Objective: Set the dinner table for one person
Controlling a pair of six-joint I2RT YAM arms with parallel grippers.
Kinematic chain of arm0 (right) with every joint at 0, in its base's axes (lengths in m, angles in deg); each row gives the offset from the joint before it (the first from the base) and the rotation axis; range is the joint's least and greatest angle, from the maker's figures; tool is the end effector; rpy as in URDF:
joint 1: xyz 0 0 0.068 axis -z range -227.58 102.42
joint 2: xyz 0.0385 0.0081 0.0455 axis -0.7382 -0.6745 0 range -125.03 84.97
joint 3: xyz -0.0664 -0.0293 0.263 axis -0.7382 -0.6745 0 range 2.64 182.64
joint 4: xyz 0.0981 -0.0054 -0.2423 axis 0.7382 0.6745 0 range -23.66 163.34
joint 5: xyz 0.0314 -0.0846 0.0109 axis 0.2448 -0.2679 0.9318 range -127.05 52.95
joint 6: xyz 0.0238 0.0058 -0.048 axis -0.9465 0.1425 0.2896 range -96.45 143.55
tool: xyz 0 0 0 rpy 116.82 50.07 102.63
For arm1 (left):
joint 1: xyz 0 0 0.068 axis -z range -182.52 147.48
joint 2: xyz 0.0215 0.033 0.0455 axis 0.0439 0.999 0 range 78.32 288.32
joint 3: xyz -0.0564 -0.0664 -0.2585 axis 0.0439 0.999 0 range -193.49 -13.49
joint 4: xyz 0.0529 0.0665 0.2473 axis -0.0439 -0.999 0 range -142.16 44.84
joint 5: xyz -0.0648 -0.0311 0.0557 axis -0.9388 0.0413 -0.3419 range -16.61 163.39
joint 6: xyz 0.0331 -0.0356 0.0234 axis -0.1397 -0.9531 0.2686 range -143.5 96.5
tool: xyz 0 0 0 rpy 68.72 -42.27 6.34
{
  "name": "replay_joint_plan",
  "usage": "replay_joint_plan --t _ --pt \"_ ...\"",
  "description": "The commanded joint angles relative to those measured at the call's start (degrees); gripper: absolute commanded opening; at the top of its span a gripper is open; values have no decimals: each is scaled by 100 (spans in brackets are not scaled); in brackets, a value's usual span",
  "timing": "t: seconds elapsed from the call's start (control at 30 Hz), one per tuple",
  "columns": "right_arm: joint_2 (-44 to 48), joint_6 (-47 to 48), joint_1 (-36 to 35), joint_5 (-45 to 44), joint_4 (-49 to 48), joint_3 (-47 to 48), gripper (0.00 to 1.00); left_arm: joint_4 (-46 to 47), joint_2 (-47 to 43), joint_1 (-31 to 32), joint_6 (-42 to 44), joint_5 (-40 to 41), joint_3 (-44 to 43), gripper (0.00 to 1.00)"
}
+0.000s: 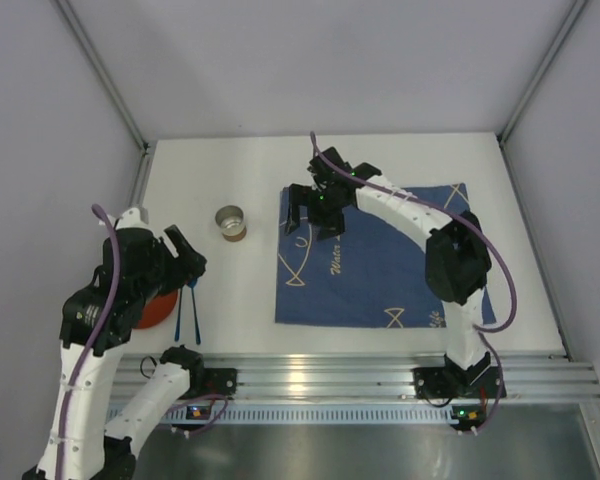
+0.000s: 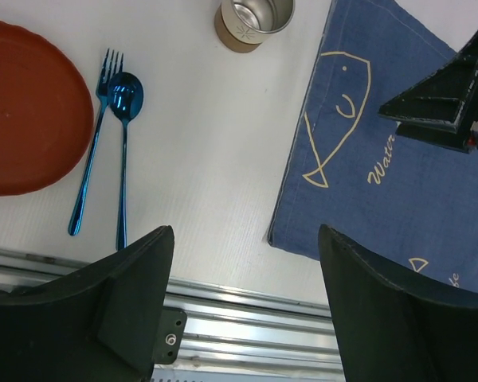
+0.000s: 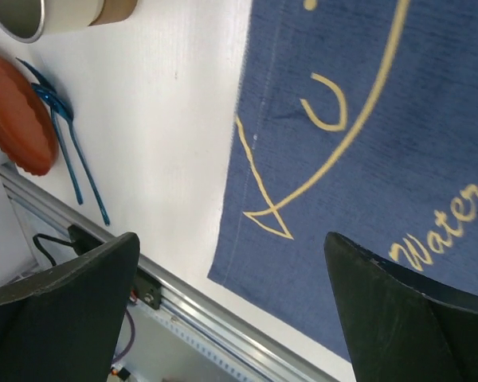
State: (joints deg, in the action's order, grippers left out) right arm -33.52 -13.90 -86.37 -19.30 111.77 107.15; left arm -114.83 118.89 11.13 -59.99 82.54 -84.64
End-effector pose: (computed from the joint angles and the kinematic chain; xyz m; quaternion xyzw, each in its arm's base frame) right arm 0.3464 0.2923 0.2517 -0.0518 0.9525 0.2780 0.1131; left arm 0.0836 -0.0146 0.3926 -0.2119 0.8754 -0.1163 0.4186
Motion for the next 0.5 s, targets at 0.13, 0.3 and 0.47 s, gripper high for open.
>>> replay_joint_plan --t 0.13,0.3,0.47 --pt "1730 581 1055 -395 -96 -1809 100 972 758 24 220 -484 295 79" --pt "2708 905 1601 -932 -61 -3179 100 1350 1582 24 432 -64 120 91" --pt "3473 1056 2041 -1038 10 -3937 100 1763 2436 -11 564 61 -275 94"
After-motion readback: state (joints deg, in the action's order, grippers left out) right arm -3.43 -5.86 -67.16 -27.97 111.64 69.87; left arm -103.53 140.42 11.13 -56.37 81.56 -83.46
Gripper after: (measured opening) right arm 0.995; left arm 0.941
